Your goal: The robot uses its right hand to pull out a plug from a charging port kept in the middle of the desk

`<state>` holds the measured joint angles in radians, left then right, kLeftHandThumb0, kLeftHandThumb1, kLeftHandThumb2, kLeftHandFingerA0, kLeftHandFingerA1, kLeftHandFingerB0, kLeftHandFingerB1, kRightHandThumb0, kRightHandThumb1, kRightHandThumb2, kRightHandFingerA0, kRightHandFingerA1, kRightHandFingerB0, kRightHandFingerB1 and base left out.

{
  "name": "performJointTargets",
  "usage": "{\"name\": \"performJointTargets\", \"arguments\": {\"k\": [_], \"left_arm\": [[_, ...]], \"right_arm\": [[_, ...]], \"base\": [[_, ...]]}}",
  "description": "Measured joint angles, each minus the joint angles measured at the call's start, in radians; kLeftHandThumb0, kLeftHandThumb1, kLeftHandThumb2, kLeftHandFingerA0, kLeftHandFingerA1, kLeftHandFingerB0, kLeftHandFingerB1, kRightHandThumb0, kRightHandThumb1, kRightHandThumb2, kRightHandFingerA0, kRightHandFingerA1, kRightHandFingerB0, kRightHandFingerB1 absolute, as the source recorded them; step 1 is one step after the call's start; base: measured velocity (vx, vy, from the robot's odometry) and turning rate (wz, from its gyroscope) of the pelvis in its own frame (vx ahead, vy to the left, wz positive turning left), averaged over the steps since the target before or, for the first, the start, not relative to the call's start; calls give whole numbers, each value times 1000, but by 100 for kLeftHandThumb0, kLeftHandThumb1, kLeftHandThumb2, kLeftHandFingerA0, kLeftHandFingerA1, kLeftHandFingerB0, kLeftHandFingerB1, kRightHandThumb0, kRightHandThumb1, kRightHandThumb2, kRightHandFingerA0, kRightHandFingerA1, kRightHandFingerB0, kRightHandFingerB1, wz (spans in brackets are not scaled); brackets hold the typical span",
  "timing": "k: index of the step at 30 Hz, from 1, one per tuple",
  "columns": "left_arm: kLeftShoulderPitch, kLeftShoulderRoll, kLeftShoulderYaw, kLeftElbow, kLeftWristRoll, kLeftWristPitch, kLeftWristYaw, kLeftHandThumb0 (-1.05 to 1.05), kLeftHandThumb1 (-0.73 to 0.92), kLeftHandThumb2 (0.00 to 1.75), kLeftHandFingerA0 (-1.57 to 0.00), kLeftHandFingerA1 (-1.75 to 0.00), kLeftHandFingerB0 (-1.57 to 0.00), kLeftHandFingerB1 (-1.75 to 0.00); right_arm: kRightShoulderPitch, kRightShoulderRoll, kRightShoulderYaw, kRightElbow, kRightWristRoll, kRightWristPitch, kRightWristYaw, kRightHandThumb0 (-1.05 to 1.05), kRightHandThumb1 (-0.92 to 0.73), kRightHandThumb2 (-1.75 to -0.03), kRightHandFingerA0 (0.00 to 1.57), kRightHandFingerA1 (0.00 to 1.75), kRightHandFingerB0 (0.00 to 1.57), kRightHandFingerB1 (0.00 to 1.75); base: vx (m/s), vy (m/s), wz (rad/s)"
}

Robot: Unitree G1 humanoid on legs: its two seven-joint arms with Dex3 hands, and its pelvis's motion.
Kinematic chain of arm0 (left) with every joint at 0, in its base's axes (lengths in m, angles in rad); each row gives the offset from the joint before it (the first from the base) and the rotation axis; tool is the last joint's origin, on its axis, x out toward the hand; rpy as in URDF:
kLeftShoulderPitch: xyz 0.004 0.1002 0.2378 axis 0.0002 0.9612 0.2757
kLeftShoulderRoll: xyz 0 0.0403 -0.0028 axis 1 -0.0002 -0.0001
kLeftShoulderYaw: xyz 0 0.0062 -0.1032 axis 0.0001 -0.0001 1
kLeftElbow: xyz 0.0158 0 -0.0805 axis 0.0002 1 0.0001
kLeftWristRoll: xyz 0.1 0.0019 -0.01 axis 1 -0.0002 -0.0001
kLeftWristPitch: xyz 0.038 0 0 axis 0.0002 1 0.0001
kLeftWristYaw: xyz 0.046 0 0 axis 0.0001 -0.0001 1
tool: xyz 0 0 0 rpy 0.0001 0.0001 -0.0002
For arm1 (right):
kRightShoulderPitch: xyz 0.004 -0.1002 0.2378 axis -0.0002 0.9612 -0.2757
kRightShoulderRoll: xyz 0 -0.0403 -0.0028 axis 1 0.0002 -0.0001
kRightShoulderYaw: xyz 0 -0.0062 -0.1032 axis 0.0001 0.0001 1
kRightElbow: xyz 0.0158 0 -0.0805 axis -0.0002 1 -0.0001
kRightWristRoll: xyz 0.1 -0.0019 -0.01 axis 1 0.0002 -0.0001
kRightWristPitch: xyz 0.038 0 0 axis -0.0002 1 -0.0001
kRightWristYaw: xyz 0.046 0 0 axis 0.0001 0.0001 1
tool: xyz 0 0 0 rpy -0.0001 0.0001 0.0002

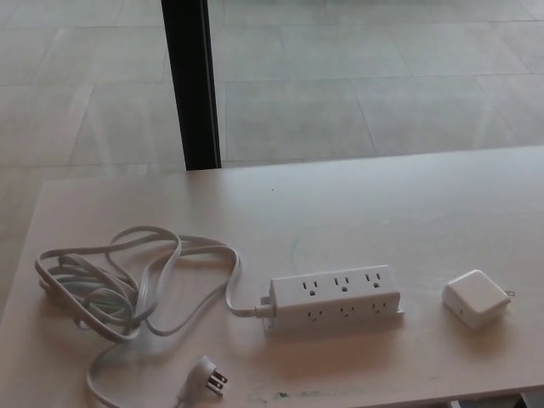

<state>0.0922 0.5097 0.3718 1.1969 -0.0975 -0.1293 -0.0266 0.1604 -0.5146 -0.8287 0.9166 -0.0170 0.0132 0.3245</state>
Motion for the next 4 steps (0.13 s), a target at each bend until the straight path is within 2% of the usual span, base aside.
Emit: {"name": "performJointTargets", "arguments": {"k": [1,2,3,4], "left_arm": [[-1,0,1,0,-1,0,0,-76,86,66,-78,-62,-61,-55],[-2,0,1,0,-2,0,-1,-76,87,66,-77,-62,-59,-52],[-3,0,1,0,-3,0,-2,-83,71,91,-73,-64,-53,-55],[-4,0,3,0,-3,0,-3,-83,71,91,-73,-64,-53,-55]], "right_arm": [[1,0,8,0,6,-16,-9,-104,-30,-93,119,73,117,69],[1,0,12,0,10,-27,-16,-105,-52,-59,116,75,114,72],[-1,1,16,0,16,-46,-26,-105,-53,-60,123,74,113,73],[-1,1,17,0,20,-55,-32,-105,-53,-60,123,74,113,73]], "base": [[0,0,0],[0,0,0],[0,0,0],[0,0,0]]}}
